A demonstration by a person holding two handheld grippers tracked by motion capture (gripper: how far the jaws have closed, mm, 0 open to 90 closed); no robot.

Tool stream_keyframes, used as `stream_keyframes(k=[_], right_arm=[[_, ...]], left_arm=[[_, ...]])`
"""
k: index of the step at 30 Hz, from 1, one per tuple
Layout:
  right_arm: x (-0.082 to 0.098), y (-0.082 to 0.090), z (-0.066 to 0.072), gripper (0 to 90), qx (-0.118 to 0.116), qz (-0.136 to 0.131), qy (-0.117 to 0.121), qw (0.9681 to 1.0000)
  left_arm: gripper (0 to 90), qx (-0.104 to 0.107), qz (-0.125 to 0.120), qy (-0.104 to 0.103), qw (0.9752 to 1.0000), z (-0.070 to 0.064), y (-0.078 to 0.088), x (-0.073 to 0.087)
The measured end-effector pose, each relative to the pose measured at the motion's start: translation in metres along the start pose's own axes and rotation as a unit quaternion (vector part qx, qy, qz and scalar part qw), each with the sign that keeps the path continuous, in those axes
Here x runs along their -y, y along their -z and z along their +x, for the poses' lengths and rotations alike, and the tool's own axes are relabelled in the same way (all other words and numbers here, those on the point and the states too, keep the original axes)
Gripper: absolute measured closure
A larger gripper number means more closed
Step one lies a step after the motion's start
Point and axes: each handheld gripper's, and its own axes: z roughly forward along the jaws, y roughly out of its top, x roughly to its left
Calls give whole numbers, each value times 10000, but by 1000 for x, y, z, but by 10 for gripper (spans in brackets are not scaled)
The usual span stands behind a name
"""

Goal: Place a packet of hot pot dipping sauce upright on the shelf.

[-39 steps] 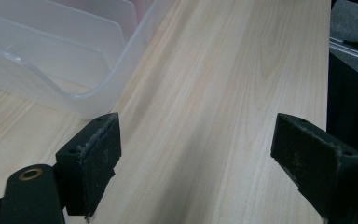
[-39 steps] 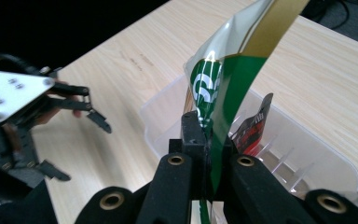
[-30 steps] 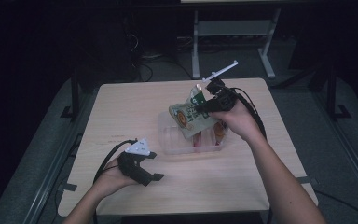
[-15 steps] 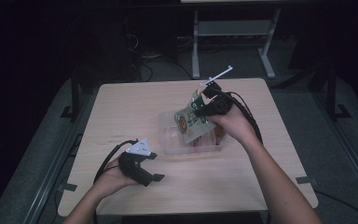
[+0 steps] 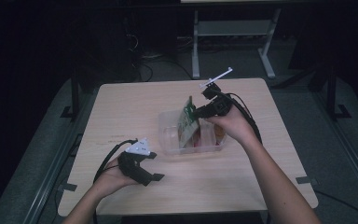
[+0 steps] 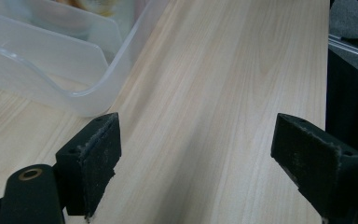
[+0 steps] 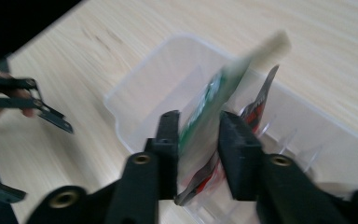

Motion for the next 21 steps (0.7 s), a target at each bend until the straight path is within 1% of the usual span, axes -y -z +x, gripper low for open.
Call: stream_keyframes(k=[1,3,6,9,11,12,14,16,17,19,21], right_arm=[[0,2,-1,644,-28,-14,-4,10000],[1,3,-2,603,-15,-39,53,10000],[3,7,-2,540,-57,-99,49,9999],[5,13,-2,471,-143,-282,81,9995],[7,18,-2,431,-149,-367,135,9991],[8,21,-2,403,-172,-444,163,9987],[11,26,-1,348,-131,-582,211,9980],[14,31,-1,305,-133,-673,284,9972],[16,34,-1,302,-118,-750,354,9965],[20,39,-1,273,-158,-861,379,9954],[26,43,-2,266,-150,-931,485,9944]], left_arm=[[156,0,-28,36,10000,0,0,0],[156,-5,-42,35,10000,0,0,0],[156,-20,-33,36,10000,0,1,-1],[156,-22,-51,51,10000,0,2,-1],[156,-38,-52,30,10000,1,3,-1],[156,-45,-44,17,10000,1,3,-1],[156,-55,-41,12,10000,2,4,0],[156,-72,-63,41,9999,2,5,0],[156,-80,-77,53,9999,2,6,0],[156,-96,-60,15,9999,3,8,0],[156,-108,-92,58,9999,3,9,0]])
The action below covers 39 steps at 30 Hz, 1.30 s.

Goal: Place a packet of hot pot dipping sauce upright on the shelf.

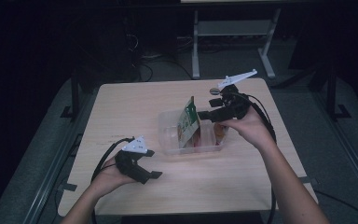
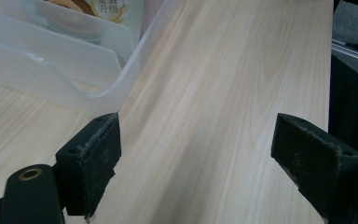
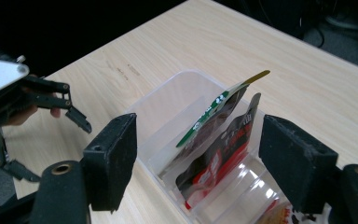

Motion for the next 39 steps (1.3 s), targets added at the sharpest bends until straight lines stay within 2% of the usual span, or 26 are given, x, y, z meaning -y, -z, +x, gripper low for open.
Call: stream_keyframes(k=[4,10,15,19,24,28,30,39], right_arm=[[12,9,3,217,37,-91,174,9998],[30,22,4,192,94,-317,347,9989],[44,32,7,172,140,-420,362,9984],[58,36,10,153,178,-526,460,9974],[79,37,11,141,233,-514,510,9971],[99,38,8,135,294,-497,474,9972],[110,38,6,132,282,-508,370,9976],[153,39,-8,132,587,-434,113,9973]], left_arm=[[156,-23,-44,49,10000,1,1,1],[156,-25,-84,78,9999,2,3,2],[156,-20,-88,117,9999,3,4,4],[156,-36,-100,117,9999,3,6,5],[156,-68,-115,169,9998,4,9,8],[156,-119,-110,201,9997,5,12,12],[156,-165,-125,230,9995,5,14,15],[157,-287,-163,361,9988,6,21,27]])
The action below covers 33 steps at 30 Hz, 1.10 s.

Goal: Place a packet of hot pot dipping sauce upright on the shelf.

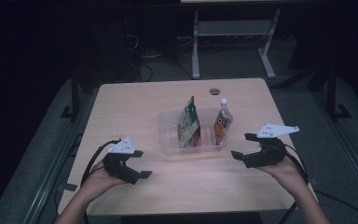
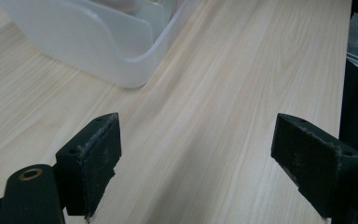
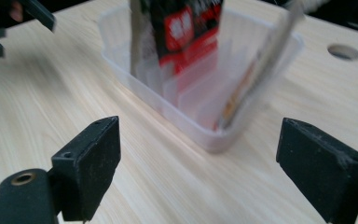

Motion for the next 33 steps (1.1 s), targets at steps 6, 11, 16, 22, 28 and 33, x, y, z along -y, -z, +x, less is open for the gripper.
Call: stream_keyframes(k=[6,11,16,22,28,33], right_arm=[[24,3,-10,130,273,109,-75,9995],[43,1,-16,127,544,107,-54,9984],[60,-4,-22,126,589,214,-113,9980],[71,-8,-26,120,620,324,-74,9975],[80,-11,-35,111,766,494,-123,9958],[80,-7,-37,109,795,406,-158,9959]], left_arm=[[158,-101,-10,126,9999,1,2,13],[160,-246,-72,149,9996,3,2,25],[160,-286,63,132,9995,7,-3,38],[159,-369,183,26,9991,16,-6,46],[156,-396,154,-22,9991,19,-5,46],[157,-413,71,21,9991,20,-4,46]])
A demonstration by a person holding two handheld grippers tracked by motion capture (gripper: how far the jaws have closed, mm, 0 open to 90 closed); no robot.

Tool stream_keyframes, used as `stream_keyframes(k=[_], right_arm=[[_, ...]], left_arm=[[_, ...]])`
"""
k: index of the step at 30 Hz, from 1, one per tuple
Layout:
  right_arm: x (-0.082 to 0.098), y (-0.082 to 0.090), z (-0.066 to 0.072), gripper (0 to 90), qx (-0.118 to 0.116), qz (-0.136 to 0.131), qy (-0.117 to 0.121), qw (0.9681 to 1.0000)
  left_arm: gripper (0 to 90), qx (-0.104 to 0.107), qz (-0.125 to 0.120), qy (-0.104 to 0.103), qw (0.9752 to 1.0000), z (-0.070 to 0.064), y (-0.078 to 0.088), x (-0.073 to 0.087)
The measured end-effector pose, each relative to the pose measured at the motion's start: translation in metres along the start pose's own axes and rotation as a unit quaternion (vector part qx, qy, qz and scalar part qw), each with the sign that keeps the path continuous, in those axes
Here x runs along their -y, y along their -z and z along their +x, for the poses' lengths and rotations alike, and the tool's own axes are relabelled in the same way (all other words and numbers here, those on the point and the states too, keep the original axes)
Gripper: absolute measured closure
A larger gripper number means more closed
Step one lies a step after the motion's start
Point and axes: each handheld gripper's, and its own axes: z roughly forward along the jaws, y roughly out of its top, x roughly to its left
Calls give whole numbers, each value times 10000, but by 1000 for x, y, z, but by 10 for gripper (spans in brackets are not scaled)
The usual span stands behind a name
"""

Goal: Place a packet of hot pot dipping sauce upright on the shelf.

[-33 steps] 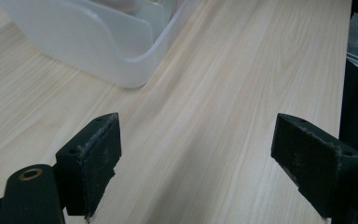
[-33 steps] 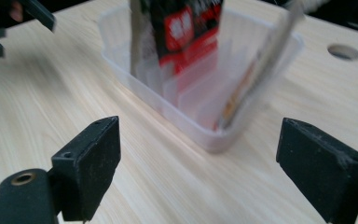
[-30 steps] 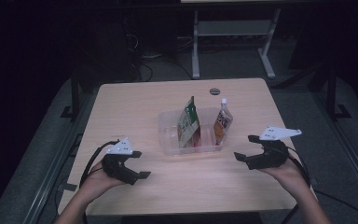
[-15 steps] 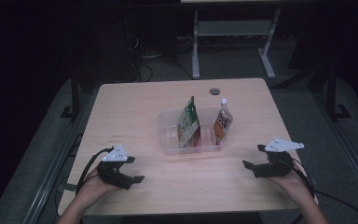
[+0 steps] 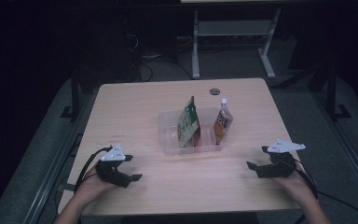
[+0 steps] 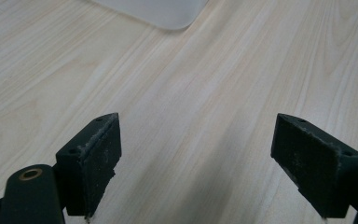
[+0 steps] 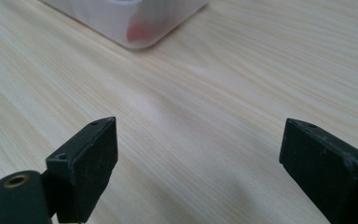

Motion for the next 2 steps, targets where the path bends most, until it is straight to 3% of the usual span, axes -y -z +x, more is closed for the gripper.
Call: stream_keyframes(k=[2], right_arm=[[-1,2,-1,108,1,-37,-4,10000]], left_arm=[[157,8,-16,34,10000,0,0,0]])
